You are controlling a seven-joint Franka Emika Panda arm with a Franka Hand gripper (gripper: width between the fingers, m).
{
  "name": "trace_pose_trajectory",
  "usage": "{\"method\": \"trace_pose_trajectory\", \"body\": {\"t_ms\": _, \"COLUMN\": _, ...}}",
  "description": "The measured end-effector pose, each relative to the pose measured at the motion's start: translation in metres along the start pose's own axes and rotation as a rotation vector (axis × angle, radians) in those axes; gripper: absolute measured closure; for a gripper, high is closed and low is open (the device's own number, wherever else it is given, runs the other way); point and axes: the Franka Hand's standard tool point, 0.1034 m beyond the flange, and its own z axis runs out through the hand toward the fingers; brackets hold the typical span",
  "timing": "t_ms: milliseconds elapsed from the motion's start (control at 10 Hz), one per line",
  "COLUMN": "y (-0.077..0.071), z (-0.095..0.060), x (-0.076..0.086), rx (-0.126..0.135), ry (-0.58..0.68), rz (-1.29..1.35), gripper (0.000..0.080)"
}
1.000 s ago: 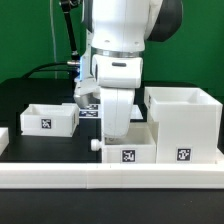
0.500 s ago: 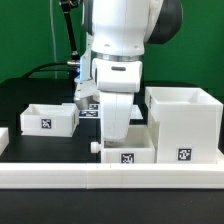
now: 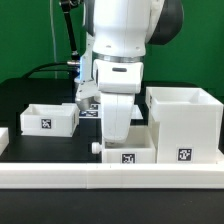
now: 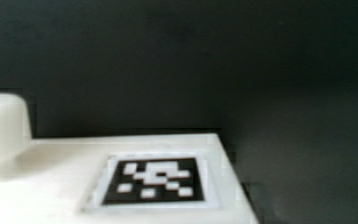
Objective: Assemble drawer
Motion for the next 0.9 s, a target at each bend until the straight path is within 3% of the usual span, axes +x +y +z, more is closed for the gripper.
{"method": "trace_pose_trajectory", "body": {"t_ms": 500, "y": 0.0002, "z": 0.0000, "x": -0.0010, "rx": -0.001, "ry": 0.000, "rz": 0.002, "gripper": 0.0758}}
{"method": "trace_pose_trajectory", "body": {"t_ms": 900, "y": 0.0028, "z": 0.0006, "x": 0.0004, "rx": -0.016, "ry": -0.019, "rz": -0.048, "gripper": 0.0758}}
